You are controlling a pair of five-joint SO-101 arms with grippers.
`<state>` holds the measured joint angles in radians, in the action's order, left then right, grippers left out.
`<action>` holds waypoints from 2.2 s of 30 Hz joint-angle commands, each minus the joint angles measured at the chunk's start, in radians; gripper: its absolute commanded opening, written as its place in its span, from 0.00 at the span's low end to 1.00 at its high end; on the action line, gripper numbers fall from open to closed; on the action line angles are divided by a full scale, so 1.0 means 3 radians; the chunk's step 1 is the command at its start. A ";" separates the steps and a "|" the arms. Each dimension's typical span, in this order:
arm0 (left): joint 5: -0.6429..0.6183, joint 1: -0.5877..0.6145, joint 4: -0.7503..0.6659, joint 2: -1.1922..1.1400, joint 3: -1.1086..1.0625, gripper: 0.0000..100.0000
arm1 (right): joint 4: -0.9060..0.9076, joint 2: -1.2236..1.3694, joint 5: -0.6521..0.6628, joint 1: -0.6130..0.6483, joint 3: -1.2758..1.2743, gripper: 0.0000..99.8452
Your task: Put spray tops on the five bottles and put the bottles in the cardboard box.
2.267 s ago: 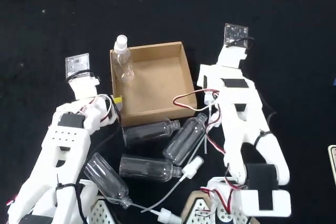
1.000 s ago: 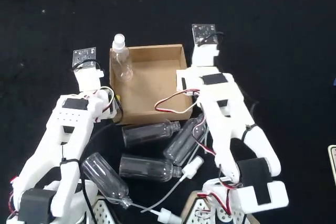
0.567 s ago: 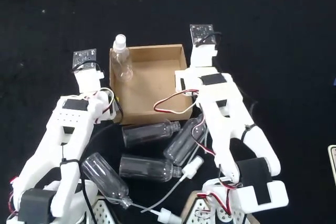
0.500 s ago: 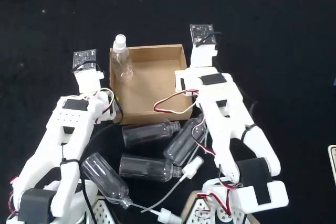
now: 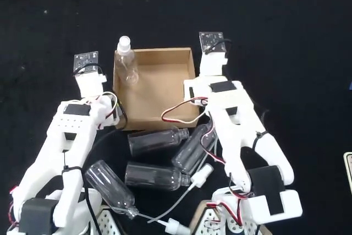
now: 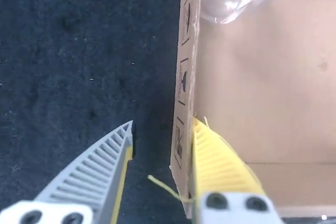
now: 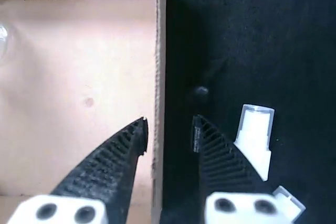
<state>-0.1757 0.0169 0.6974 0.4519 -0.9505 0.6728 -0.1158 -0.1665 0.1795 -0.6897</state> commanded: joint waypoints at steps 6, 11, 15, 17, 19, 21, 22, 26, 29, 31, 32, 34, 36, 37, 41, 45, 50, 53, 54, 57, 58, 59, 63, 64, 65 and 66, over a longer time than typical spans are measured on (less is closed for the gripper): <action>0.0020 0.0013 0.0015 0.0174 -0.0064 0.15 | 0.0107 -0.0243 -0.0046 0.0000 -0.0023 0.13; 0.0010 -0.0003 0.0015 0.0174 -0.0074 0.15 | 0.0148 -0.0243 -0.0046 0.0082 -0.0054 0.13; 0.0005 -0.0008 0.0066 0.0174 -0.0074 0.15 | 0.0148 -0.0243 -0.0020 0.0087 -0.0054 0.07; 0.0000 -0.0013 0.0169 0.0174 -0.0043 0.15 | 0.0153 -0.0243 -0.0020 0.0087 -0.0049 0.03; 0.0000 0.0003 0.0169 0.0174 -0.0043 0.15 | 0.0153 -0.0243 -0.0020 0.0087 -0.0049 0.01; 0.0005 -0.0013 0.0169 0.0174 -0.0038 0.15 | 0.0153 -0.0243 -0.0020 0.0087 -0.0043 0.01; 0.0005 -0.0023 0.0174 0.0174 -0.0038 0.15 | 0.0153 -0.0243 -0.0015 0.0087 -0.0043 0.01; 0.0005 -0.0028 0.0184 0.0174 -0.0038 0.15 | 0.0153 -0.0243 -0.0015 0.0072 -0.0043 0.01; 0.0010 -0.0028 0.0194 0.0174 -0.0038 0.15 | 0.0153 -0.0243 -0.0015 0.0066 -0.0043 0.01; 0.0010 -0.0028 0.0194 0.0174 -0.0038 0.15 | 0.0153 -0.0243 0.0015 0.0066 -0.0043 0.01; 0.0010 -0.0028 0.0194 0.0174 -0.0038 0.15 | 0.0153 -0.0243 0.0056 0.0066 -0.0043 0.01; 0.0015 -0.0028 0.0194 0.0179 -0.0038 0.16 | 0.0153 -0.0243 0.0092 0.0066 -0.0038 0.01; 0.0020 -0.0028 0.0179 0.0179 -0.0038 0.16 | 0.0153 -0.0248 0.0097 0.0066 -0.0028 0.01; 0.0020 -0.0028 0.0174 0.0179 -0.0028 0.17 | 0.0153 -0.0248 0.0097 0.0077 -0.0008 0.01; 0.0020 -0.0023 0.0210 0.0179 0.0105 0.22 | 0.0159 -0.0248 0.0097 0.0082 0.0064 0.06; 0.0020 -0.0023 0.0205 0.0179 0.0182 0.24 | 0.0230 -0.0320 0.0097 0.0087 0.0141 0.13; 0.0026 0.0013 0.0450 0.0179 0.0427 0.24 | 0.0317 -0.0662 0.0097 0.0092 0.0130 0.15; 0.0026 0.0013 0.0859 0.0179 0.0765 0.24 | 0.0312 -0.0985 0.0097 0.0087 -0.0013 0.15; 0.0031 0.0013 0.0956 0.0179 0.0857 0.24 | 0.0307 -0.1092 0.0097 0.0087 -0.0059 0.15; 0.0169 0.0038 0.1181 0.0179 0.1071 0.24 | 0.0317 -0.1383 0.0097 0.0066 -0.0182 0.15; 0.0271 0.0074 0.1238 0.0179 0.1128 0.24 | 0.0322 -0.1481 0.0097 0.0061 -0.0222 0.14; 0.0368 0.0110 0.1299 0.0179 0.1184 0.24 | 0.0338 -0.1578 0.0102 0.0061 -0.0258 0.14; 0.0869 0.0371 0.1734 0.0179 0.1537 0.24 | 0.0644 -0.1900 0.0286 0.0066 -0.0274 0.14; 0.1008 0.0442 0.1887 0.0179 0.1644 0.24 | 0.0701 -0.1956 0.0307 0.0066 -0.0279 0.14; 0.1151 0.0499 0.2051 0.0179 0.1757 0.24 | 0.0742 -0.1997 0.0312 0.0066 -0.0289 0.14; 0.1314 0.0540 0.2240 0.0179 0.1859 0.24 | 0.0772 -0.2033 0.0312 0.0061 -0.0299 0.14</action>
<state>0.0637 0.1120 1.2083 0.4641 -0.5501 0.8723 -0.6513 -0.0882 0.1887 -0.7818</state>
